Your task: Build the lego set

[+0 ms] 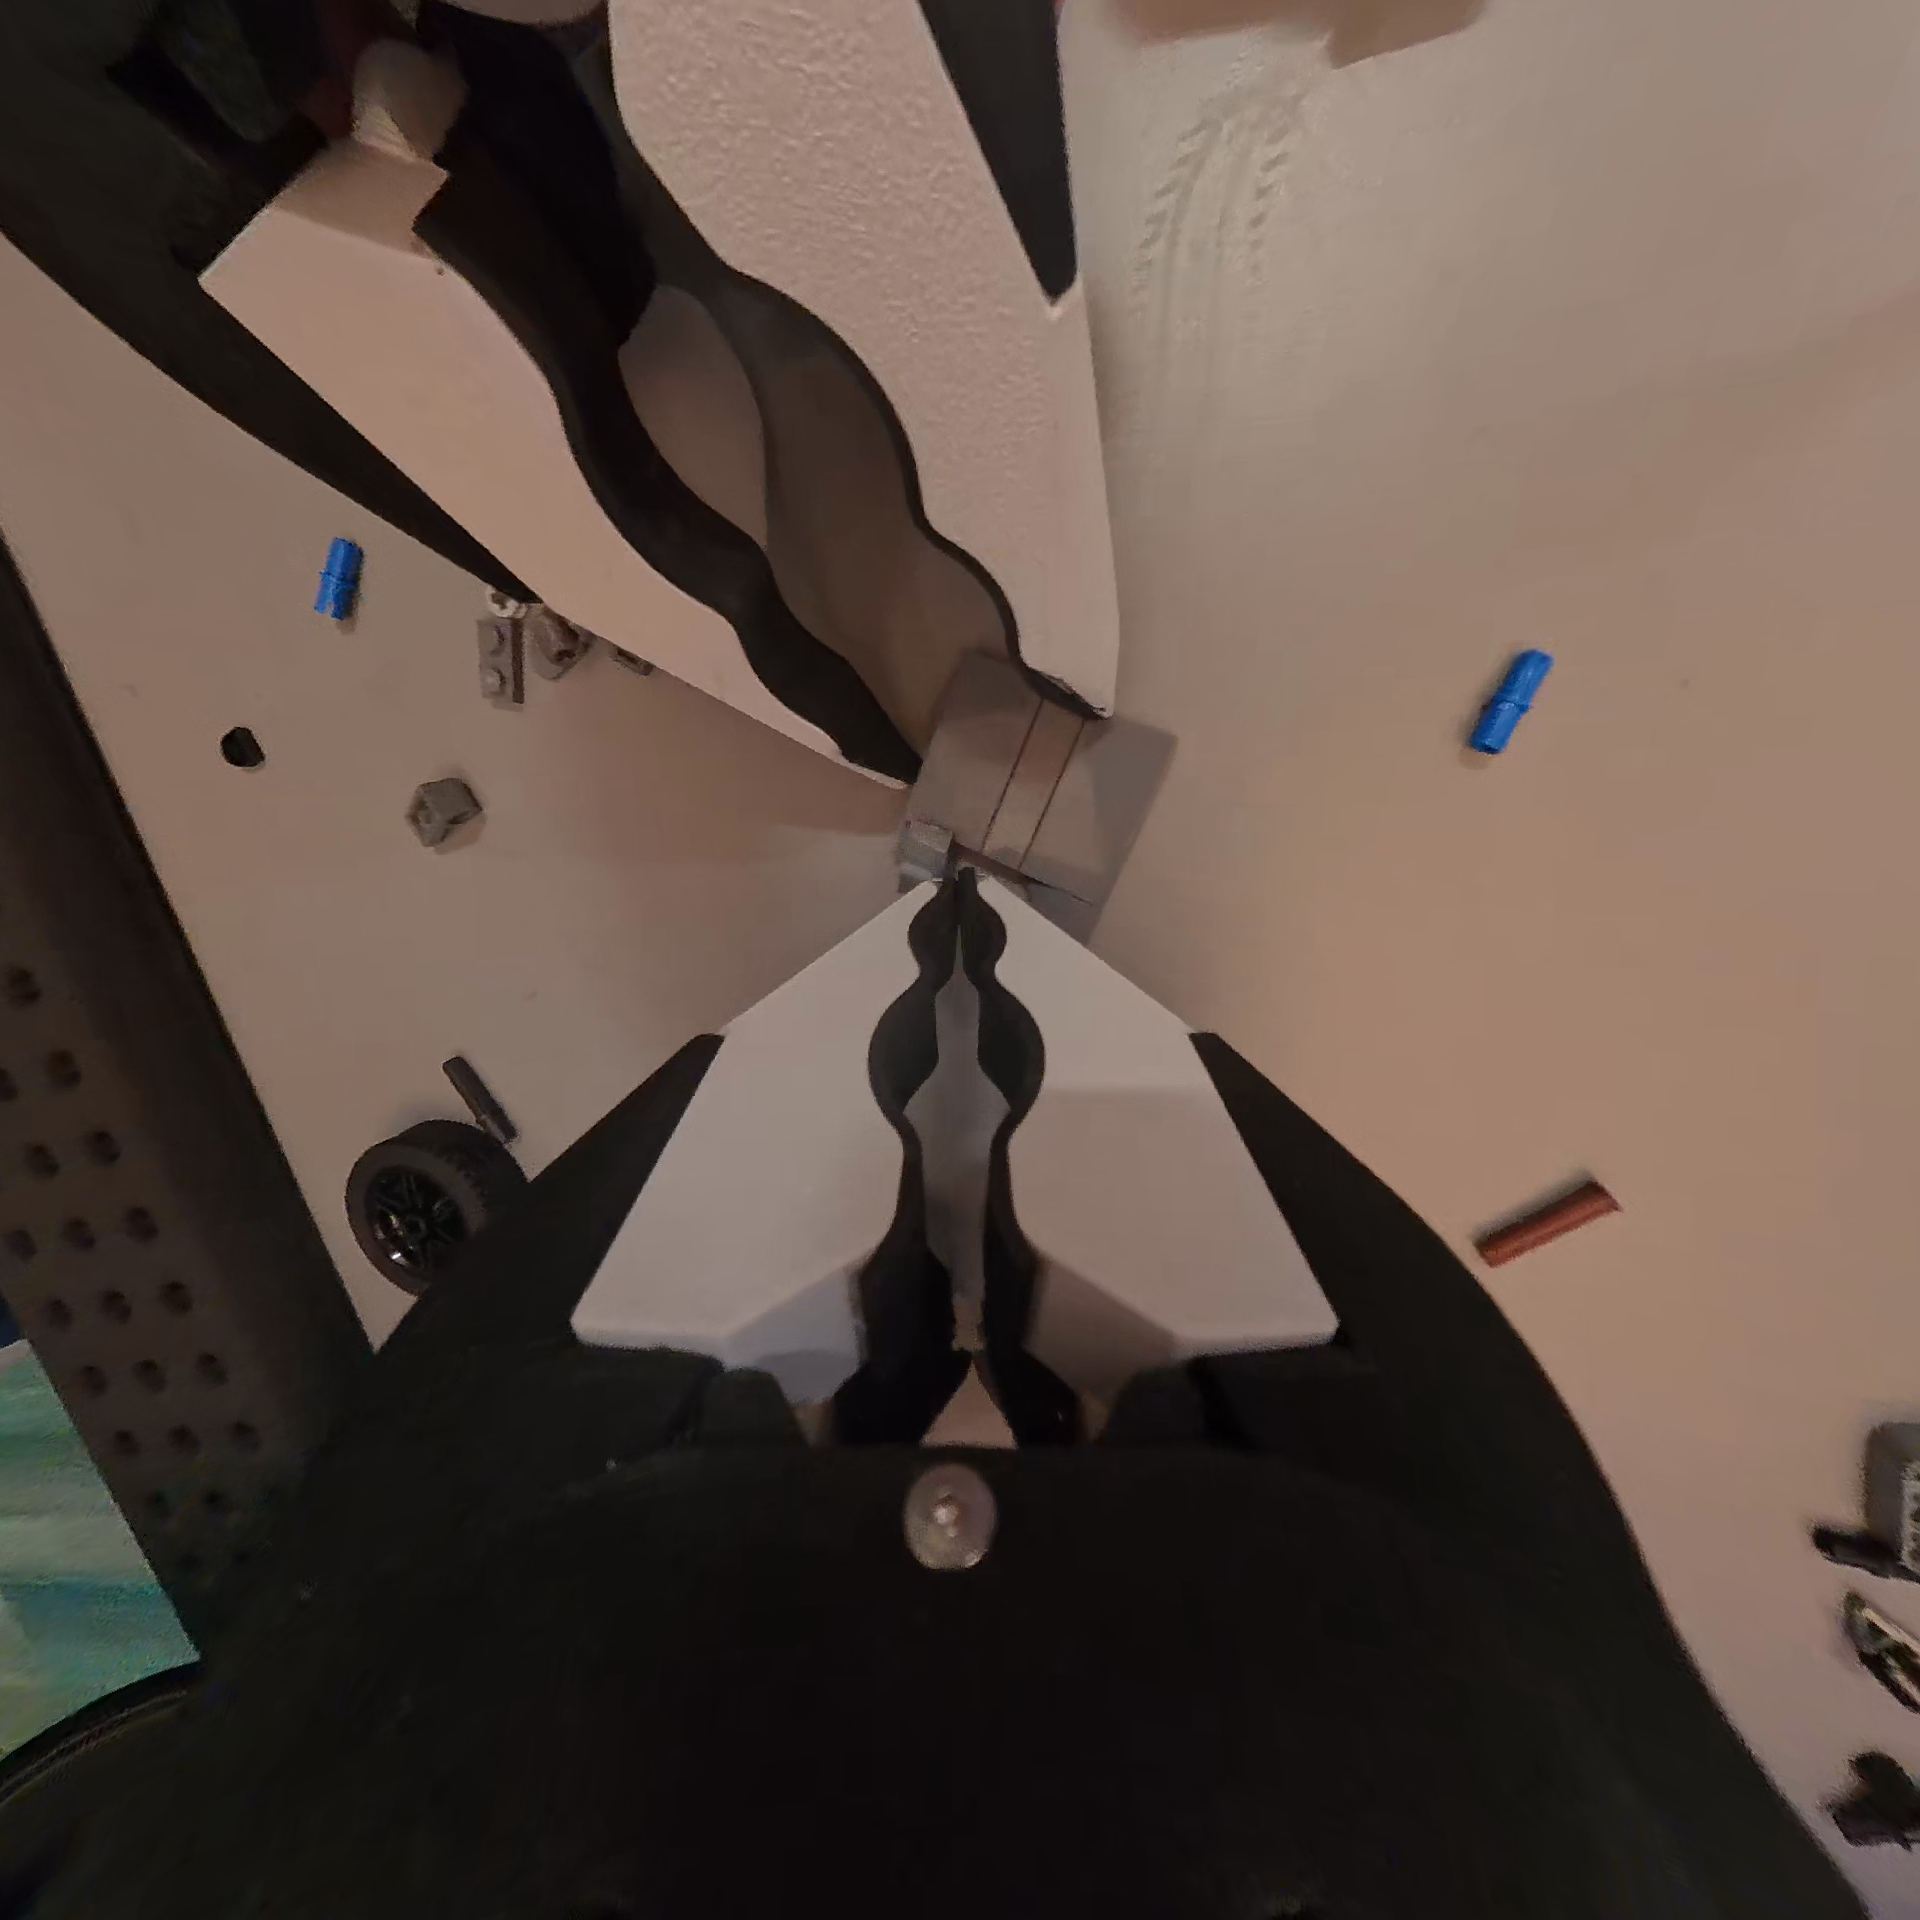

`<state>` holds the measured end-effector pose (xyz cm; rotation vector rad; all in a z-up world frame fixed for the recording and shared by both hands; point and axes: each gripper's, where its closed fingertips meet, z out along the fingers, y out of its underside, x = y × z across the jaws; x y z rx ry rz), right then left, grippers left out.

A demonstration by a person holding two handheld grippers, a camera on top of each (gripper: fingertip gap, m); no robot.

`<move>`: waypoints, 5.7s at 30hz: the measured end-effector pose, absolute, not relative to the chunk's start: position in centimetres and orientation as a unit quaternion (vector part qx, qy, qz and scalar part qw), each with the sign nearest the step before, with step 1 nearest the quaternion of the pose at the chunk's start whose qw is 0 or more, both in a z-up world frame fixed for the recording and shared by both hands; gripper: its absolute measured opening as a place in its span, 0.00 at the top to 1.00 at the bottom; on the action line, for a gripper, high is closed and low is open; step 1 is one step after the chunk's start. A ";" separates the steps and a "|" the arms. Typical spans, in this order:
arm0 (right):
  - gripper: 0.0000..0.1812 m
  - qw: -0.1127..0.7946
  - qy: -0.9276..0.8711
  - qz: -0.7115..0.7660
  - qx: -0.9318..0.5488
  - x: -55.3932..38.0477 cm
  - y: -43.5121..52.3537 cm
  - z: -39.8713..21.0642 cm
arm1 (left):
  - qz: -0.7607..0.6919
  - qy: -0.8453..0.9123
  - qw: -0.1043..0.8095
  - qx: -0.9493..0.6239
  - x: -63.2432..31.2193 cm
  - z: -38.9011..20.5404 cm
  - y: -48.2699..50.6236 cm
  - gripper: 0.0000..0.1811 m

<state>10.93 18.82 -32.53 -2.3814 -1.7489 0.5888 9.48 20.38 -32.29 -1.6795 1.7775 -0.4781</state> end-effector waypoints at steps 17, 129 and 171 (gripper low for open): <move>0.94 0.066 -0.586 0.212 -0.780 11.5 18.0 -31.4 | -0.183 0.675 0.320 -0.639 9.4 -32.3 20.4 0.83; 1.00 0.094 -0.603 0.198 -0.767 10.4 18.6 -32.1 | -0.188 0.671 0.327 -0.638 9.7 -32.3 20.2 0.84; 1.00 0.137 -0.555 0.172 -0.802 12.3 21.6 -31.8 | -0.206 0.635 0.313 -0.675 10.6 -31.8 19.9 0.78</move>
